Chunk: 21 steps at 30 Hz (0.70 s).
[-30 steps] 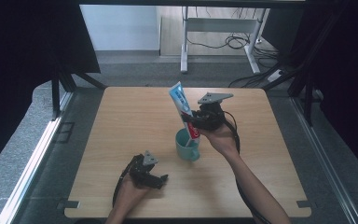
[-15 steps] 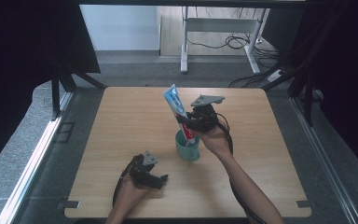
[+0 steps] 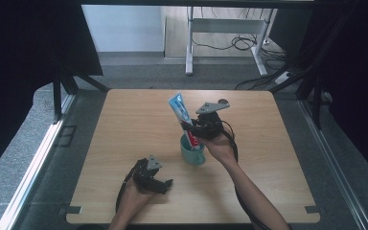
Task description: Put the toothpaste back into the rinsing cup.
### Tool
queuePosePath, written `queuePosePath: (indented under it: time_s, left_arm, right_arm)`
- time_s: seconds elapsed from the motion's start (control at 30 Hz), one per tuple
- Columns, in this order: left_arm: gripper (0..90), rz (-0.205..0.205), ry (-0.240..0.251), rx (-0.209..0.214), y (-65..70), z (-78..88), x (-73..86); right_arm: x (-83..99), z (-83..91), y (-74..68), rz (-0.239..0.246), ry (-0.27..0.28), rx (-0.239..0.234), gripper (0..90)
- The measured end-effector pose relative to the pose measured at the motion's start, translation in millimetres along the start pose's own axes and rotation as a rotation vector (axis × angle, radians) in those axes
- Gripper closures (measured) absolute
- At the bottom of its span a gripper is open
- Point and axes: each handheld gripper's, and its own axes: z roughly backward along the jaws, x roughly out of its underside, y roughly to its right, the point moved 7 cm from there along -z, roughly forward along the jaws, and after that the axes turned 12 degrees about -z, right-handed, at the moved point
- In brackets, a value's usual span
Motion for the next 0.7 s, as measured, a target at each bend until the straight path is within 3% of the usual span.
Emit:
queuePosePath:
  time_s: [0.7]
  left_arm:
    - [2.8,-0.004,-0.001,0.000,-0.2,0.2,0.1]
  right_arm:
    - [25.3,-6.6,4.6,0.008,-0.005,-0.015,72.6]
